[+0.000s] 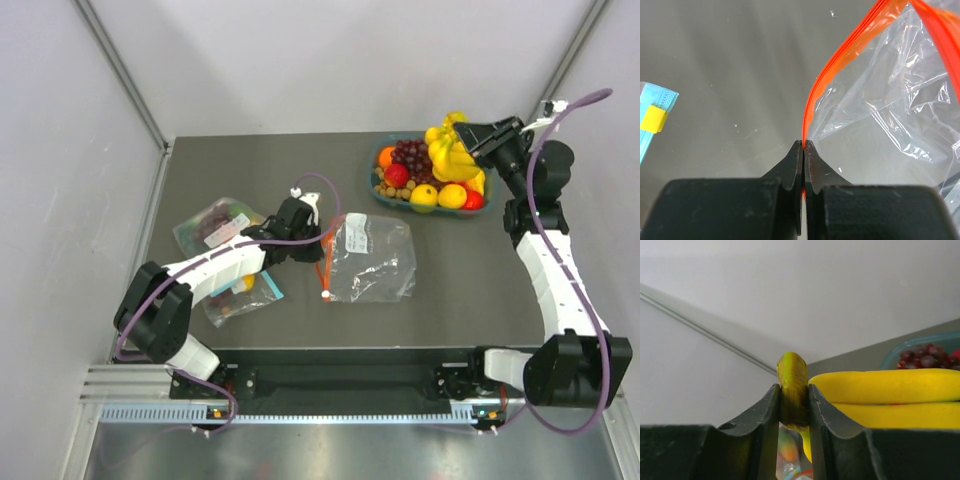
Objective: Open the zip-top bag and remove the fake food
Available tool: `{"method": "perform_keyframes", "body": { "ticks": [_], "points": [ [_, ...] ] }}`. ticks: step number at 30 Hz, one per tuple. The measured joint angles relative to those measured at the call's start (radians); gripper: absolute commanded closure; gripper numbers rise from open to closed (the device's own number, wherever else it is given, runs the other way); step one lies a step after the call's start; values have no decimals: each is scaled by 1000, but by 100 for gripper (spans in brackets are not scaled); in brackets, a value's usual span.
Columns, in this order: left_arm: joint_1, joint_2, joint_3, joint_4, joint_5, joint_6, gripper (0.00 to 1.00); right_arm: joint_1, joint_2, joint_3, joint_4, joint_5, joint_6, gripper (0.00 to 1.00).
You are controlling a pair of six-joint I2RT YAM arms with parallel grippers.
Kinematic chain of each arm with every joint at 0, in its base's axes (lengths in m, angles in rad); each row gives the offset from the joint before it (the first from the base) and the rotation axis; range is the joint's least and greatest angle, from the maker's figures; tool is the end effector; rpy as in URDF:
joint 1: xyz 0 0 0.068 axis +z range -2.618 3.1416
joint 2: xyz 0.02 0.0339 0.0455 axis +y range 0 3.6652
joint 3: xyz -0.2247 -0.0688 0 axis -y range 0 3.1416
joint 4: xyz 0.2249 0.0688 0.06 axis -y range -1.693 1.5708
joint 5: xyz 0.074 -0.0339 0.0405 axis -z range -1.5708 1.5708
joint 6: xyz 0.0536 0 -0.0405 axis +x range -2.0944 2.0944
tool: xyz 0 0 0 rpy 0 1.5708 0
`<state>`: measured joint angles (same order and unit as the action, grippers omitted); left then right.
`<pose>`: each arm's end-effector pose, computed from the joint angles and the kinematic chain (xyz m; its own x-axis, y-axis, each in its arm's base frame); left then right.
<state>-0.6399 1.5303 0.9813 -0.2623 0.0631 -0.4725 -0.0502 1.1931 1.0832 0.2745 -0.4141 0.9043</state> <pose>0.2562 -0.1949 0.1794 -0.8050 0.0330 -0.5923 0.2969 0.8868 -0.3541 0.2894 0.0071 0.3775 -0.1743 0.7292 -0.6617 -0.3453 0.5840 0.7346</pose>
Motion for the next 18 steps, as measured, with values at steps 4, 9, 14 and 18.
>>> {"method": "perform_keyframes", "body": {
  "ticks": [4,9,14,18],
  "points": [
    [5,0,0,-1,0,6,100,-13,64,0,-47,-2,-92,100],
    [12,0,-10,-5,1,15,100,-23,138,13,-81,-9,-164,100],
    [19,0,-31,-16,8,22,100,-25,200,36,-76,-43,-188,100],
    [23,0,-32,-23,15,26,100,-24,232,37,-74,-66,-189,100]
  ]
}}
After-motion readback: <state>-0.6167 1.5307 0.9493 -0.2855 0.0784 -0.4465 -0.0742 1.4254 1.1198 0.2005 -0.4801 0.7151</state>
